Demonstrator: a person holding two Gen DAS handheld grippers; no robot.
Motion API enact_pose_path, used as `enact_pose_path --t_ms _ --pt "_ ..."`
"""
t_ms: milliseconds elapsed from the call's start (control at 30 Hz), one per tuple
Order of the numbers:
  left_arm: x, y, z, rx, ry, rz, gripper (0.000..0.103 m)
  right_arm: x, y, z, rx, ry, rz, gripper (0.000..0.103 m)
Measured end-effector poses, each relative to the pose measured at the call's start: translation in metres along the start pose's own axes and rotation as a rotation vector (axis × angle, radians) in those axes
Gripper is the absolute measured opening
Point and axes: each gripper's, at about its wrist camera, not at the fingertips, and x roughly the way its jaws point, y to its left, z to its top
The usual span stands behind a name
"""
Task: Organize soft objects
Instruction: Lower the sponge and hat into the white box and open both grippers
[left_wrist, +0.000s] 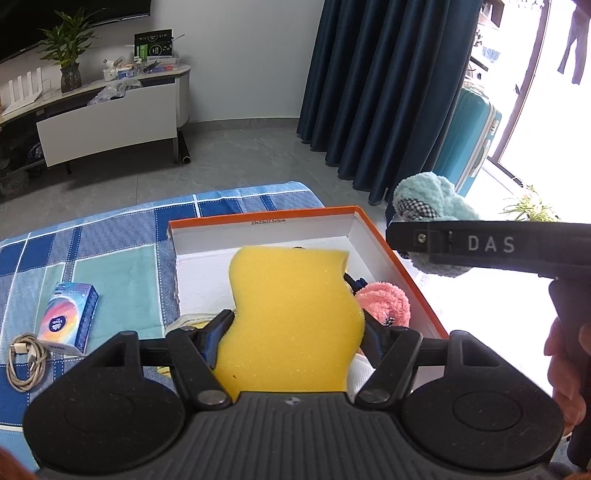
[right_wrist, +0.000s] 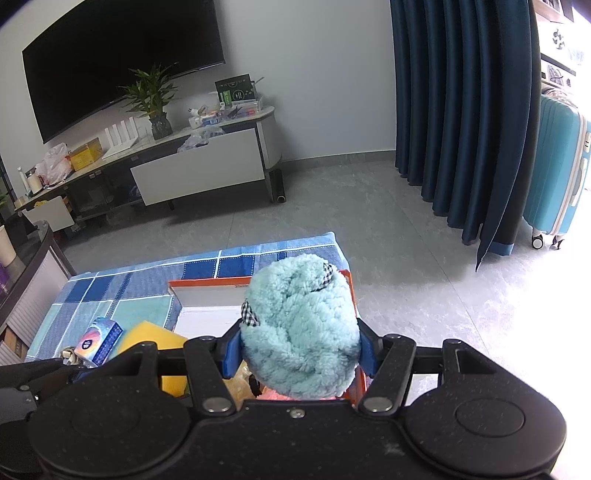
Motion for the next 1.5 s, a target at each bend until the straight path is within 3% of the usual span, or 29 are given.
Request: enact_pose_path --t_ms 267,500,633,867,933,1267,1500 --pt "0.011 -0.001 0.003 0.005 0.012 -0.011 0.071 0.019 -0.002 0.007 -0.003 0.008 -0.013 0.074" --pt "0.019 -0.003 0.004 0.013 0.021 -0.016 0.072 0.021 -0.01 0.01 0.015 -0.027 0.014 0.083" --pt "0.022 -0.005 0.002 0.011 0.032 -0.026 0.073 0.015 -0.011 0.009 0.011 -0.042 -0.023 0.083" --pt "0.013 -0.009 0.003 0.004 0.016 -0.045 0.091 -0.007 -0.014 0.007 0.031 -0.087 -0.024 0.083" --pt "0.007 -0.011 0.003 0.007 0.001 -0.052 0.091 -0.014 -0.013 0.007 0.029 -0.098 -0.022 0.083" --pt "-0.034 -0.005 0.002 -0.016 -0.058 0.006 0.095 -0.048 0.003 0.004 0.023 -0.142 0.001 0.083" --pt "-0.056 0.022 -0.012 -0.057 -0.064 0.069 0.095 -0.059 0.029 -0.006 0.0 -0.127 0.041 0.083"
